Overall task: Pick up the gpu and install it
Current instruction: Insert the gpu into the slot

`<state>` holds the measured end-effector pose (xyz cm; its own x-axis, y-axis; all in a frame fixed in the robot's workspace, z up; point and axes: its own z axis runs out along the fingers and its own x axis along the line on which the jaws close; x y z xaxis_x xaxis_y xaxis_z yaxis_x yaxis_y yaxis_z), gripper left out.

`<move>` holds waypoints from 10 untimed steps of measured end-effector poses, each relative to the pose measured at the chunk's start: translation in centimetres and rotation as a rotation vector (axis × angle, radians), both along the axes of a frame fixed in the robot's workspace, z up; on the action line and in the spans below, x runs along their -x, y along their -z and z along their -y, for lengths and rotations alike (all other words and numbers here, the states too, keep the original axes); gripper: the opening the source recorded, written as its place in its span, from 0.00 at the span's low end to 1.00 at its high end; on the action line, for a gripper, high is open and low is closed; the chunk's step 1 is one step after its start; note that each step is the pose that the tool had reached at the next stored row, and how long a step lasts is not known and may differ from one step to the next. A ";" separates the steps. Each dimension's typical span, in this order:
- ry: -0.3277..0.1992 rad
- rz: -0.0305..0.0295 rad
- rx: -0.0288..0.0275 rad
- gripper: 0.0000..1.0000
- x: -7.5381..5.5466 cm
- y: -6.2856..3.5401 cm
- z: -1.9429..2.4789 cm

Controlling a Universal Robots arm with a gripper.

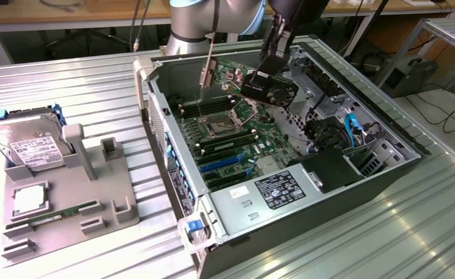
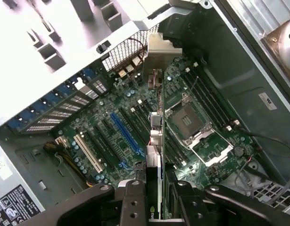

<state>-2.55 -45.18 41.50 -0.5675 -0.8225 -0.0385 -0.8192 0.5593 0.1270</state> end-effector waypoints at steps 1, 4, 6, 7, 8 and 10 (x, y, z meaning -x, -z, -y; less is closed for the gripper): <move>-0.018 0.0019 -0.0014 0.26 0.0 0.00 0.00; -0.068 0.0071 -0.0054 0.26 0.0 0.02 0.00; -0.113 0.0118 -0.0089 0.26 0.0 0.03 0.00; -0.131 0.0136 -0.0101 0.26 0.0 0.04 0.00; -0.141 0.0146 -0.0108 0.26 0.0 0.04 0.00; -0.171 0.0176 -0.0128 0.26 0.0 0.05 0.00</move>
<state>-2.55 -45.18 41.45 -0.4182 -0.9065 -0.0583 -0.9045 0.4097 0.1180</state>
